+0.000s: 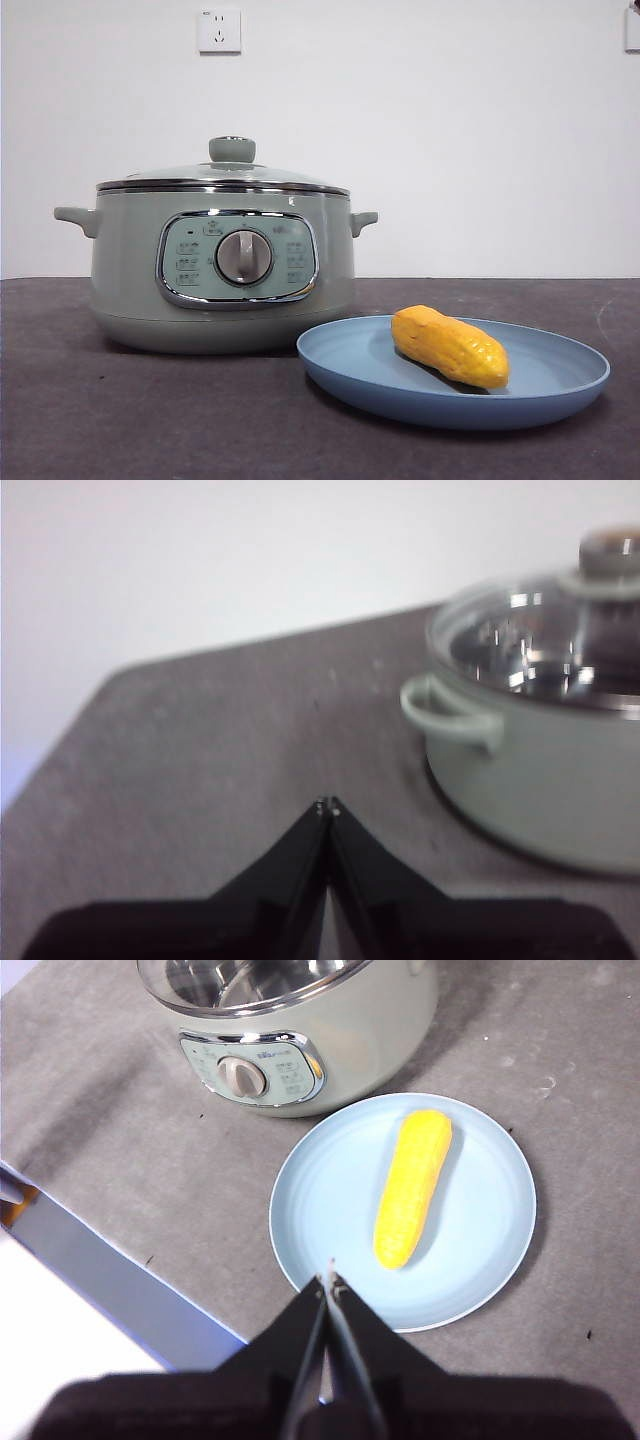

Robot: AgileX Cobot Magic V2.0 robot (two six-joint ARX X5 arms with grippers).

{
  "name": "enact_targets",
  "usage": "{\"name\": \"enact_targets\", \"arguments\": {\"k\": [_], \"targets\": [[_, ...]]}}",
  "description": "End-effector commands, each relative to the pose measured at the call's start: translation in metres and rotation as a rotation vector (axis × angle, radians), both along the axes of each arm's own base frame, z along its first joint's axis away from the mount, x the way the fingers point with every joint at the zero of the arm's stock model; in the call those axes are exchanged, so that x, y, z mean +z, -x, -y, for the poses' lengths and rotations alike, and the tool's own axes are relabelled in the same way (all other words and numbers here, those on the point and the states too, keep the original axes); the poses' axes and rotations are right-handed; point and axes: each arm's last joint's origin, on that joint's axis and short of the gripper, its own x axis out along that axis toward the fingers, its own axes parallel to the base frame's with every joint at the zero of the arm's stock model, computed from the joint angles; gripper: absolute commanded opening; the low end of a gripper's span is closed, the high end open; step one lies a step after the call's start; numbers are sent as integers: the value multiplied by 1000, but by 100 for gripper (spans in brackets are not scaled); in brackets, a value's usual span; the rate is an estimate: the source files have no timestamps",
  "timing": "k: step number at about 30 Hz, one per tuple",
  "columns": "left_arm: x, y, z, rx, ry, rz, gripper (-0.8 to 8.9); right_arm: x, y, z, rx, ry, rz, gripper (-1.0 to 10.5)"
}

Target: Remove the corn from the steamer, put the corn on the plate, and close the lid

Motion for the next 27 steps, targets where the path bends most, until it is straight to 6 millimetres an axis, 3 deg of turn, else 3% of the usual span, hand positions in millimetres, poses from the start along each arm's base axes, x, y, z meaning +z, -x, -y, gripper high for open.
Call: {"name": "enact_targets", "arguments": {"k": [1,9,27], "targets": [[-17,-2,-1,15,48,-11,-4,-3,0,0,5,10,0,1],[-59,-4,-3,98,173,-18,-4,-3,0,0,5,10,0,1],[-60,-3,-3,137,226,-15,-4,-3,0,0,5,10,0,1]]}}
